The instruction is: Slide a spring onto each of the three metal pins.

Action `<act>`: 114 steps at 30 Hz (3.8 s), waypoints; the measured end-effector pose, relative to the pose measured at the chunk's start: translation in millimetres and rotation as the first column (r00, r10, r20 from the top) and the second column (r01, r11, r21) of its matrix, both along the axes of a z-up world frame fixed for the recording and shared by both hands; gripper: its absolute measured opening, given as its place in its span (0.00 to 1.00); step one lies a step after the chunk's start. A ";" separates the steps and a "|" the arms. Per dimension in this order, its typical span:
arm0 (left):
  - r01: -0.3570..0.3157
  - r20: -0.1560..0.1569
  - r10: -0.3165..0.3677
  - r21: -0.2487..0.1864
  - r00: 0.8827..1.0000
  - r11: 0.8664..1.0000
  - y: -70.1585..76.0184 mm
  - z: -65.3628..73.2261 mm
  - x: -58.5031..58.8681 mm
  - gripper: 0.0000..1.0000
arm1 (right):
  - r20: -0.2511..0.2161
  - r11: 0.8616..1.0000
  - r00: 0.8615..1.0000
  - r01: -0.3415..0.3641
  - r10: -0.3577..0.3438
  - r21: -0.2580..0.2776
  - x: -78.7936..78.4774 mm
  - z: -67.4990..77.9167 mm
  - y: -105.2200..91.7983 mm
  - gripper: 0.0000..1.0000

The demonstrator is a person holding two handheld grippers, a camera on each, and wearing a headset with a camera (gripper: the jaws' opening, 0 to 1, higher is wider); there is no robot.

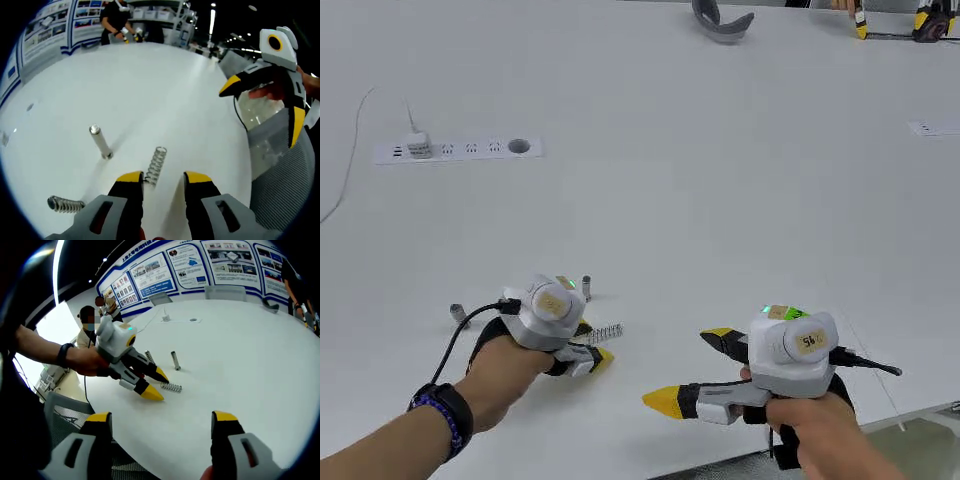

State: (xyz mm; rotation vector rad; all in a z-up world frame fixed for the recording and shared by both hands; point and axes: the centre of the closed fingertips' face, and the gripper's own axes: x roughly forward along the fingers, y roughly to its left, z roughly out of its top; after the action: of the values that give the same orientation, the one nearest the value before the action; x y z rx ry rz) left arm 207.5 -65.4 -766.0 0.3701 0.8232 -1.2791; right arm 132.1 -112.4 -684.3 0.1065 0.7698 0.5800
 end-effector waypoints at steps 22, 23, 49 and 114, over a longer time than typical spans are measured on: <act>-0.093 -0.014 0.093 0.012 0.996 0.996 36.0 2.7 -8.7 0.11 | -0.021 1.000 1.000 -0.021 0.021 -0.002 -1.5 -0.5 9.7 0.81; -0.097 -0.013 0.097 0.011 0.995 0.995 39.8 3.9 -9.3 0.11 | -0.020 1.000 1.000 -0.023 0.023 -0.002 -1.0 -0.5 10.7 0.82; -0.207 -0.007 0.207 -0.026 0.978 0.978 107.8 38.8 -32.4 0.11 | -0.045 0.996 0.995 -0.084 0.085 0.025 -4.6 -5.4 35.8 0.80; -0.060 0.127 0.077 -0.136 0.989 0.989 101.3 137.0 -47.0 0.11 | 0.016 0.918 0.981 -0.185 0.192 0.350 31.2 48.4 101.0 0.44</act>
State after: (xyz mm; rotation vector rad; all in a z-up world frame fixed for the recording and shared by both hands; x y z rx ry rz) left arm 160.5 35.9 -629.0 0.3147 0.6308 -1.2239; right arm 163.3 -11.4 -635.9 0.3707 0.6924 0.8998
